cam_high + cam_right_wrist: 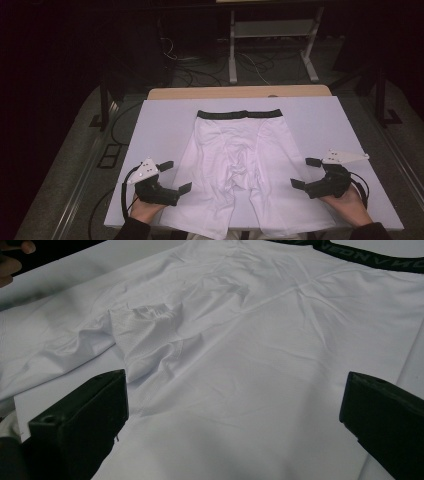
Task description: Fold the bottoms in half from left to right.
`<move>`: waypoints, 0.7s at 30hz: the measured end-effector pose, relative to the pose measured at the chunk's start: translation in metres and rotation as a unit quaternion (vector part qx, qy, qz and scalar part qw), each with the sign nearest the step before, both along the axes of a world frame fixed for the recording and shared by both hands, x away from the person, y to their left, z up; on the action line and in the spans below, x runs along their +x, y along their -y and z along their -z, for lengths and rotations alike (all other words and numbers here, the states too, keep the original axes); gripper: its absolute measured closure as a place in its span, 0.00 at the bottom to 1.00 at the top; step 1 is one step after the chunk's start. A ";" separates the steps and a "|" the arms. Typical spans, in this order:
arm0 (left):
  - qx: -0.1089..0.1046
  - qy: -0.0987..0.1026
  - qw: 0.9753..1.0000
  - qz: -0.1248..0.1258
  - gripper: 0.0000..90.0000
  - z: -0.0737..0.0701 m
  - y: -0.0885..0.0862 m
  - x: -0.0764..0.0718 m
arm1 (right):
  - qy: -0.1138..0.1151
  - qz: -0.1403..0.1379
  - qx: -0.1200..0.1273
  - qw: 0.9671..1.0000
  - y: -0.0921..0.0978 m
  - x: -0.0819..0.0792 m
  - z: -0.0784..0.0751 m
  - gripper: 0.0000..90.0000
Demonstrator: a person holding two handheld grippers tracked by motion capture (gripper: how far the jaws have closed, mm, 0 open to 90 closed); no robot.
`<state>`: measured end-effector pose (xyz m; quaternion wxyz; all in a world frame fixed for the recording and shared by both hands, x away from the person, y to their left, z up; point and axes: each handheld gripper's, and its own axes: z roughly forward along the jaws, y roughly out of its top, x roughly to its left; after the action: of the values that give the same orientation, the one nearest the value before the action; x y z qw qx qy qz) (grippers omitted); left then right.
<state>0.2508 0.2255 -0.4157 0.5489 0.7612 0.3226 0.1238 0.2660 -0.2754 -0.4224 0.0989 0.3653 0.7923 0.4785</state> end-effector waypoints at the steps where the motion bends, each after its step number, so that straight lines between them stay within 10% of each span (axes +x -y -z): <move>1: -0.001 -0.001 1.000 0.000 0.00 0.000 0.000 0.000 | 0.000 0.000 0.000 1.000 0.000 0.000 0.000 0.00; 21: -0.005 -0.007 1.000 0.005 0.00 0.001 -0.001 0.001 | 0.002 0.003 0.002 1.000 0.001 0.000 -0.004 0.00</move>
<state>0.2516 0.2262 -0.4163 0.5509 0.7609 0.3232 0.1145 0.2656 -0.2761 -0.4181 0.1014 0.3667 0.7903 0.4802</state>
